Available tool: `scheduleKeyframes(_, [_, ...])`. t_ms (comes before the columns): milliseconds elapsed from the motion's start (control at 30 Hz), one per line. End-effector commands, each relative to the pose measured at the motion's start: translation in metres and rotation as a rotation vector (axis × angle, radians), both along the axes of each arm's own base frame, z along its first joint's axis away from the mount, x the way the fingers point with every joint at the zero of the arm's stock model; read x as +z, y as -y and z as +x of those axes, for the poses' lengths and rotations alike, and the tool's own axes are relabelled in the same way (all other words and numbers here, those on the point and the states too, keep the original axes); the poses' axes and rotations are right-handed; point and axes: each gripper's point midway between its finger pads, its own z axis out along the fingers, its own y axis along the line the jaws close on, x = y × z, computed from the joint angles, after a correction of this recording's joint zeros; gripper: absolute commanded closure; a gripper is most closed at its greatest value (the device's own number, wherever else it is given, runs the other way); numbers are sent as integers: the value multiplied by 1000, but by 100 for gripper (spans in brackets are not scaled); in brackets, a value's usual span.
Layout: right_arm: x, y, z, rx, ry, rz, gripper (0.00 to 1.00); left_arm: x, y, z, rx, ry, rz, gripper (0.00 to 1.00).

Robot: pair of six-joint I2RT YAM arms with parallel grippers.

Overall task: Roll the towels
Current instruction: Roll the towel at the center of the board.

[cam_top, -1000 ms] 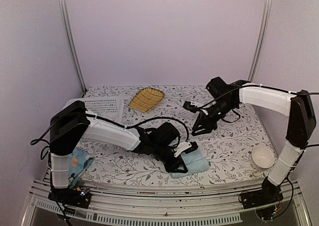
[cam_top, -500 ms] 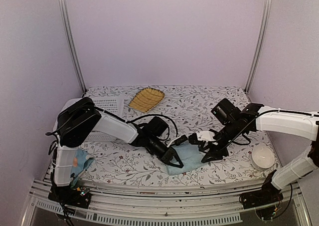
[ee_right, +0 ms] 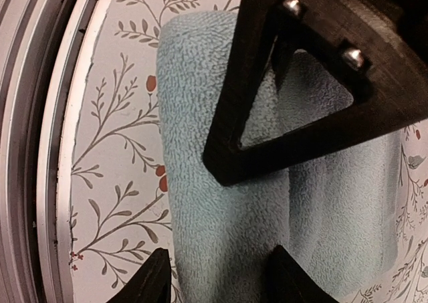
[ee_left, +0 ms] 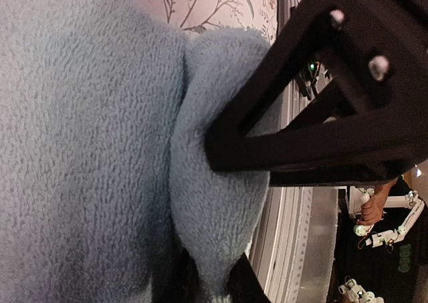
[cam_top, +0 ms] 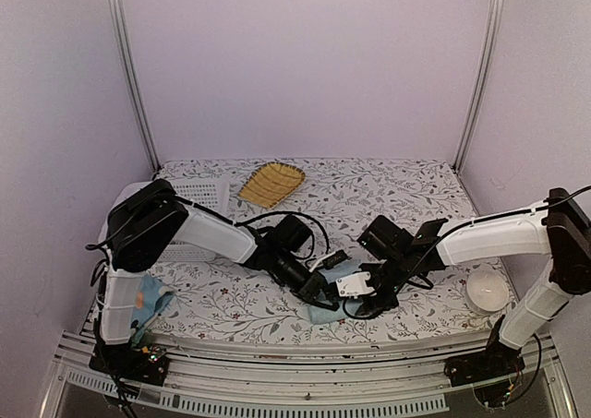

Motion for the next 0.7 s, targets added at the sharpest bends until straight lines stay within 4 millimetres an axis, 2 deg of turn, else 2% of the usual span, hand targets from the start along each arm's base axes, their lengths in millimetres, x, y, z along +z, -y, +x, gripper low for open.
scheduleKeyframes(0, [-26, 5, -2, 15, 38, -53, 50, -55, -35, -7, 46, -87, 215, 89])
scheduleKeyframes(67, [-37, 10, -5, 17, 33, -76, 54, -54, -35, -5, 45, -83, 214, 87])
scheduleKeyframes(167, [-47, 16, -11, 20, 10, -107, 69, -48, -34, -1, 41, -52, 208, 74])
scheduleKeyframes(233, [-47, 17, -18, 31, -27, -113, 78, -38, -35, 7, 57, 18, 202, 65])
scheduleKeyframes(300, [-44, 18, -27, 43, -74, -110, 85, -24, -37, 21, 98, 119, 196, 61])
scheduleKeyframes(400, [-41, 21, -37, 45, -164, -122, 88, 3, -43, 38, 168, 242, 170, 58])
scheduleKeyframes(567, [-28, 19, -44, -5, -394, -123, 91, 45, -59, 55, 316, 399, 111, 55])
scheduleKeyframes(667, [-20, 16, -38, -55, -532, -104, 91, 48, -75, 50, 356, 480, 109, 50])
